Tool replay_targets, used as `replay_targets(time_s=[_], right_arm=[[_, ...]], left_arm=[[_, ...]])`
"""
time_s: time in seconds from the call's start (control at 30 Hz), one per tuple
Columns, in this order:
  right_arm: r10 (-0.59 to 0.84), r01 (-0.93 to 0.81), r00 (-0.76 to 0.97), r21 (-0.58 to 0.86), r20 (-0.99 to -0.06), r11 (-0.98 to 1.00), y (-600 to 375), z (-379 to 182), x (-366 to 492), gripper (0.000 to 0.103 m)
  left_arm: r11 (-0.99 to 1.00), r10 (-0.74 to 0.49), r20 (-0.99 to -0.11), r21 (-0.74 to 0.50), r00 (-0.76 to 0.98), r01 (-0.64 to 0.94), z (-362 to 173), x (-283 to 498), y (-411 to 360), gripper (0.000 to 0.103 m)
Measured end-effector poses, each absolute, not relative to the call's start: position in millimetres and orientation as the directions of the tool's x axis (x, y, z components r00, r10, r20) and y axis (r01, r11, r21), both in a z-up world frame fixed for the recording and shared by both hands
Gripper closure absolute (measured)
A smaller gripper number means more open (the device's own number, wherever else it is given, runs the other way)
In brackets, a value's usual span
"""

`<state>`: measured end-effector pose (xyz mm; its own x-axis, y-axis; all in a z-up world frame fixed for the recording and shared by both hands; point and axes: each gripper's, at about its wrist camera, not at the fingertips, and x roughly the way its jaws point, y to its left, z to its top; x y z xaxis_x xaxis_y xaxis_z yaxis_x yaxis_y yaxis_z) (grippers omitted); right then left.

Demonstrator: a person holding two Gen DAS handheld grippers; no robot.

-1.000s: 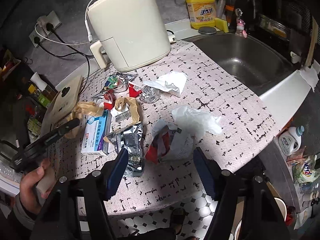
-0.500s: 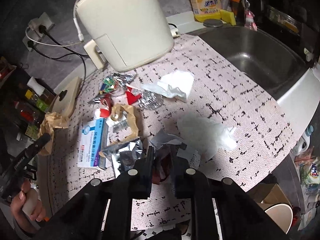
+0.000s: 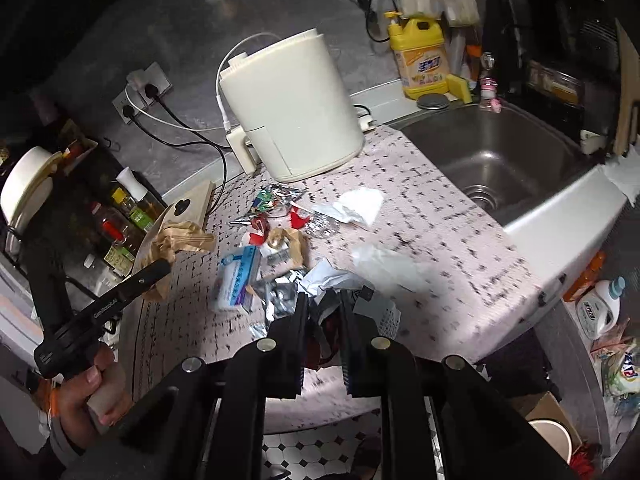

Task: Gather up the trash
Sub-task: 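Grasp the crumpled brown paper with the left gripper and lift it, then carry the brown paper over the white bin and open the left gripper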

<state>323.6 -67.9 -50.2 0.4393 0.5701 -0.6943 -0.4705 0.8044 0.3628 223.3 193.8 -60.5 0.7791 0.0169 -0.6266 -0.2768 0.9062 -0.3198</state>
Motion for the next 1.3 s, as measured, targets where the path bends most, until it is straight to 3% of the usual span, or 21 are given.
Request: replay_targets(time_s=[0.37,0.77,0.83,0.9,0.93,1.3], right_arm=[[0.490,-0.375,0.490,0.334,-0.721,0.865,-207,-63,286,0.088],[0.403,-0.231,0.460,0.331,-0.791,0.915,-328,-115,245,0.085],[0.388,-0.218,0.448,0.322,-0.806,0.921,-341,-123,238,0.080],[0.387,-0.218,0.439,0.322,-0.811,0.921,-354,-129,231,0.051],[0.379,-0.212,0.448,0.316,-0.810,0.925,-361,-130,228,0.046],[0.317,-0.126,0.492,0.294,-0.811,0.948,-439,-133,202,0.041]], left_arm=[[0.942,-0.085,-0.661,-0.298,0.745,-0.157,-70,220,67,0.091],[0.951,-0.199,-0.718,-0.307,0.667,-0.046,-105,204,-49,0.091],[0.951,-0.209,-0.727,-0.308,0.654,-0.039,-112,200,-64,0.091],[0.950,-0.217,-0.735,-0.310,0.642,-0.034,-119,197,-77,0.091],[0.949,-0.225,-0.743,-0.314,0.631,-0.031,-125,196,-86,0.091],[0.944,-0.304,-0.809,-0.327,0.503,0.044,-170,191,-170,0.091]])
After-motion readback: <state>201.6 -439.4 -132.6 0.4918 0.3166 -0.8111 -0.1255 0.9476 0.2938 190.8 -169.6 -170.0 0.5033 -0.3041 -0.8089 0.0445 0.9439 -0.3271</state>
